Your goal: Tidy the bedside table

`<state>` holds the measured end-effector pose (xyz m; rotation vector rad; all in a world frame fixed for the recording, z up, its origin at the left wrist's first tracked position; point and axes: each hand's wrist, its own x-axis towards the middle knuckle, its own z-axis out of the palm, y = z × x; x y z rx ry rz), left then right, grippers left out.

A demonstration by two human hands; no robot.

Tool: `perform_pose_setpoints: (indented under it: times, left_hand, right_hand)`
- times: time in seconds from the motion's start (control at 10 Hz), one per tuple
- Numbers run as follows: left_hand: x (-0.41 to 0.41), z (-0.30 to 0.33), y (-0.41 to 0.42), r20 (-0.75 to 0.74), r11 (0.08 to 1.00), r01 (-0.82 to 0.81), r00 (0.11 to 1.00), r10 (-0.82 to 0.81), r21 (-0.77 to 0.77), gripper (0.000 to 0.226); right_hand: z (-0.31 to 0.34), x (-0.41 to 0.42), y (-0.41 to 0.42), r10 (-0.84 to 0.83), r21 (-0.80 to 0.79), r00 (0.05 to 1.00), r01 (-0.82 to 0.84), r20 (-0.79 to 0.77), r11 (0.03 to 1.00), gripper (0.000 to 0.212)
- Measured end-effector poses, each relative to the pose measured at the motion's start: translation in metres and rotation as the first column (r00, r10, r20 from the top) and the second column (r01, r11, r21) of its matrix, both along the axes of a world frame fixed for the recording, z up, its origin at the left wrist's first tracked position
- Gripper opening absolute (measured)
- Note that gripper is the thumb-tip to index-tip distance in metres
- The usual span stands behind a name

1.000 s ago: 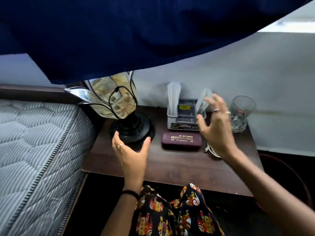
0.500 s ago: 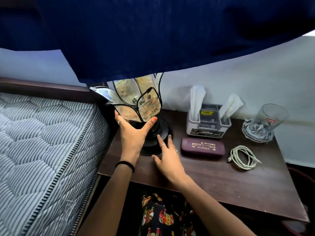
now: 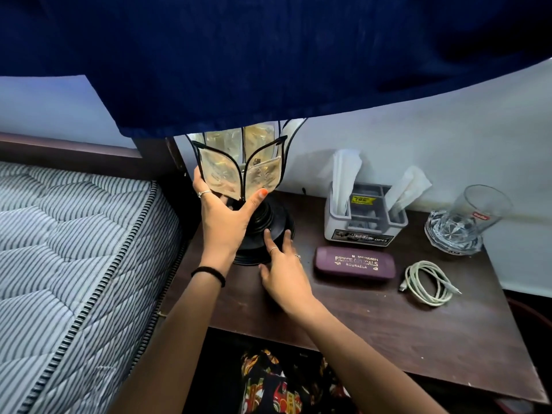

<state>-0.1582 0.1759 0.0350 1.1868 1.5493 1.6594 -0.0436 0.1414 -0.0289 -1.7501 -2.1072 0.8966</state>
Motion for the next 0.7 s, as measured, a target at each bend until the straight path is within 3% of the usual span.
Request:
perform_pose_setpoints:
  times: [0.4, 0.6, 0.7]
  left_hand:
    - [-0.004, -0.003, 0.008, -0.041, 0.997, -0.036, 0.999, 0.033, -0.072, 0.117]
    - [0.002, 0.011, -0.008, -0.126, 0.981, -0.107, 0.988, 0.087, -0.164, 0.11]
    - [0.017, 0.016, -0.032, -0.164, 0.958, -0.156, 0.979, 0.119, -0.239, 0.107]
  right_hand:
    - [0.008, 0.001, 0.009, 0.073, -0.052, 0.994, -0.069, 0.087, 0.996, 0.082]
    - [0.028, 0.02, -0.006, 0.086, -0.129, 0.995, -0.091, -0.045, 0.987, 0.076]
    - [0.039, 0.04, -0.022, 0.037, -0.067, 0.997, -0.042, -0.071, 0.997, 0.071]
